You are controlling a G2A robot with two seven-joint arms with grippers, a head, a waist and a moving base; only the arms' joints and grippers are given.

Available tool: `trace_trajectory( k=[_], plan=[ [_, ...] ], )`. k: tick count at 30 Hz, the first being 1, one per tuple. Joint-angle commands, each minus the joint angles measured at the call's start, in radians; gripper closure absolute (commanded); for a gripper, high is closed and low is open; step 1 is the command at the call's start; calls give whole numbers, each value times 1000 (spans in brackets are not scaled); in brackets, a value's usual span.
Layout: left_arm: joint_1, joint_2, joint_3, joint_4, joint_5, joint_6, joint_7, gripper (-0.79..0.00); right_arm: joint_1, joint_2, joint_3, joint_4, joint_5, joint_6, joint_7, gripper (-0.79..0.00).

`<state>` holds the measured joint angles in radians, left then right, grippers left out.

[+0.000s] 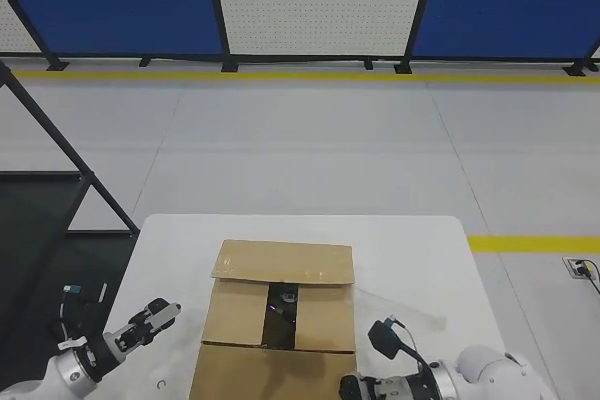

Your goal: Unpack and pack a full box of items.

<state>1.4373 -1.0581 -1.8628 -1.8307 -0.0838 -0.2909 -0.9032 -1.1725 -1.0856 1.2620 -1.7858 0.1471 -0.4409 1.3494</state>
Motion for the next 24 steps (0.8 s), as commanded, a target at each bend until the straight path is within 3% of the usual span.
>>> trace_trajectory(
  k=[1,15,24],
  plan=[
    [0,0,0,0,0,0,0,-785,5,-2,-22,11,-18,17,-23,-785],
    [0,0,0,0,0,0,0,-785,75,-7,-123,63,-135,108,-119,-785],
    [-4,9,63,10,92,-9,-40,-785,76,0,-118,79,-133,106,-139,-785]
  ],
)
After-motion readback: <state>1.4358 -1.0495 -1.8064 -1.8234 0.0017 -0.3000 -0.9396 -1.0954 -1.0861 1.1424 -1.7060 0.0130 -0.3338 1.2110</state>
